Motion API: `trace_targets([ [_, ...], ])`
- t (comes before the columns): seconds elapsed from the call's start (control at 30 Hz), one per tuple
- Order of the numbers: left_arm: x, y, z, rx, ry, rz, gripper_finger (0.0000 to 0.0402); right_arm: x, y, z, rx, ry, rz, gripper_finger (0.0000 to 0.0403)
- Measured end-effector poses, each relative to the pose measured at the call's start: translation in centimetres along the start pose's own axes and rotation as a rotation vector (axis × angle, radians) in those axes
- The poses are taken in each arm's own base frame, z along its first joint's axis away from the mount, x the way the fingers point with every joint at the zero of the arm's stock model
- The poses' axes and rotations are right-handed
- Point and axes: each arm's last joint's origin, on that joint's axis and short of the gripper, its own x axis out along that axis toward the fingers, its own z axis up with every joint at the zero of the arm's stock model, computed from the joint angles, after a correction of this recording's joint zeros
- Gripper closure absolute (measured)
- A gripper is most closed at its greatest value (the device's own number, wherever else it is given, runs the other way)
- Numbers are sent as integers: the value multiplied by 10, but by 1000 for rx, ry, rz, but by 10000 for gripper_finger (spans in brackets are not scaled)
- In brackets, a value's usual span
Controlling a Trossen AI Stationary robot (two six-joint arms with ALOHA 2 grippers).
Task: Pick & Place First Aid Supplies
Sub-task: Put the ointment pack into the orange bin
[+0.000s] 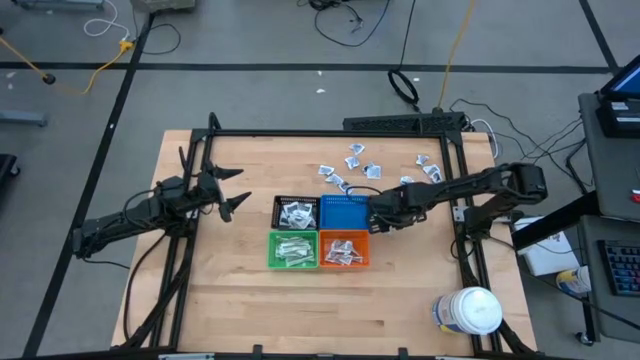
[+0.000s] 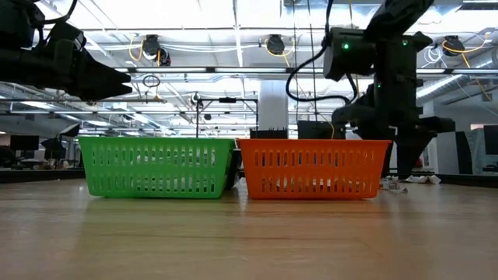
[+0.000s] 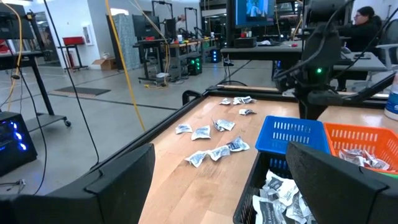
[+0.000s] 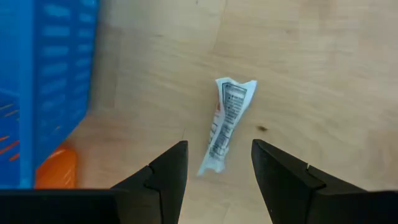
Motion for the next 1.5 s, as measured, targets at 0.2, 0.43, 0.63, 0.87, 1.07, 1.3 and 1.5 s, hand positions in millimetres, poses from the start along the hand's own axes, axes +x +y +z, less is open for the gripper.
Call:
trace_targets([
  [0.2,0,0,0,0,0,0,36,9,-4,-1,0,-8,20,232],
  [0.43,0,0,0,0,0,0,37,14,-6,-2,6,-9,23,237],
  [0.63,0,0,0,0,0,0,36,16,-8,-2,-3,-8,18,298],
  [0.87,0,0,0,0,0,0,36,17,-11,-3,-38,-1,8,395],
  [1.07,0,0,0,0,0,0,36,17,-11,-3,-38,-1,7,400],
  [1.3,0,0,0,0,0,0,36,1,-4,-1,-121,8,-4,401],
  [1.5,0,0,0,0,0,0,36,-19,1,0,-209,53,-52,402],
])
